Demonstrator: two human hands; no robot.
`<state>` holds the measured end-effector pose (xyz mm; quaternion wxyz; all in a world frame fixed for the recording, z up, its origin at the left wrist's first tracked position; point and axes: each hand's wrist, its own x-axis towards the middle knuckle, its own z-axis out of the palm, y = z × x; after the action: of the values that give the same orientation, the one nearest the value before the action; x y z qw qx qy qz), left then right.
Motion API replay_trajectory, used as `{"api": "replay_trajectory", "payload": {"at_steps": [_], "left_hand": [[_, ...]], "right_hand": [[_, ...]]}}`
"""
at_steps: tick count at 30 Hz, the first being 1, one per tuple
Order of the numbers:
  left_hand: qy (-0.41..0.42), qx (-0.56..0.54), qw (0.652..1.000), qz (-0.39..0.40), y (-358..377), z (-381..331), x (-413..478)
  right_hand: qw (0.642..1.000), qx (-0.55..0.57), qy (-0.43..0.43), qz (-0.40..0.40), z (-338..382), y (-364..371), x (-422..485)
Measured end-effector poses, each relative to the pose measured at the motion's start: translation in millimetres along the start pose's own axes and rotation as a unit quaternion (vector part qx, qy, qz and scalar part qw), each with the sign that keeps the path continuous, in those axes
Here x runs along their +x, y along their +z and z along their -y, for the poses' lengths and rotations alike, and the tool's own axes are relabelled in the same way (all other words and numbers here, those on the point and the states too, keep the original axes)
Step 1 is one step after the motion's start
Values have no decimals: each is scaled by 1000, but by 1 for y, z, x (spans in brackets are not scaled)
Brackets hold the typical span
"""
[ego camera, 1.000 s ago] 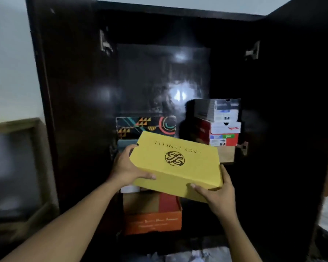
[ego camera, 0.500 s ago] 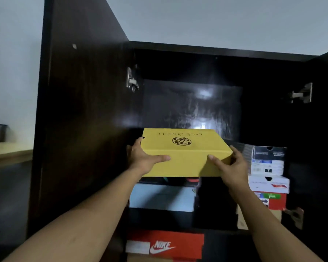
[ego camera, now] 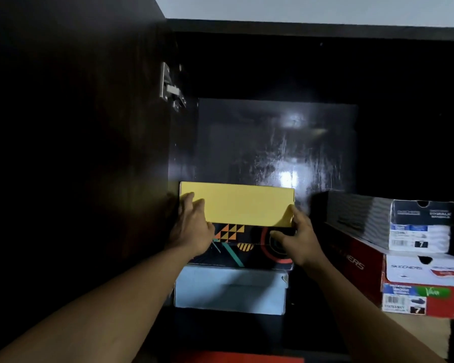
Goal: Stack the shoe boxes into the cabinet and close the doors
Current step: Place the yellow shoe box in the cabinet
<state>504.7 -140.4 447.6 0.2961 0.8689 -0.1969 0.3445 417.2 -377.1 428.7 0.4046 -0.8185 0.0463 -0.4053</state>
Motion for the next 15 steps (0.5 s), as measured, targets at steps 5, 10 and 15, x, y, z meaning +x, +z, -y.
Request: {"api": "replay_trajectory", "payload": {"at_steps": [5, 10, 15], "left_hand": [[-25, -18, 995, 96, 12, 10, 9], [-30, -22, 992, 120, 11, 9, 9], [-37, -52, 992, 107, -5, -1, -2]], "right_hand": [[998, -30, 31, 37, -5, 10, 12], [994, -45, 49, 87, -2, 4, 12], [996, 31, 44, 72, -9, -9, 13]]}}
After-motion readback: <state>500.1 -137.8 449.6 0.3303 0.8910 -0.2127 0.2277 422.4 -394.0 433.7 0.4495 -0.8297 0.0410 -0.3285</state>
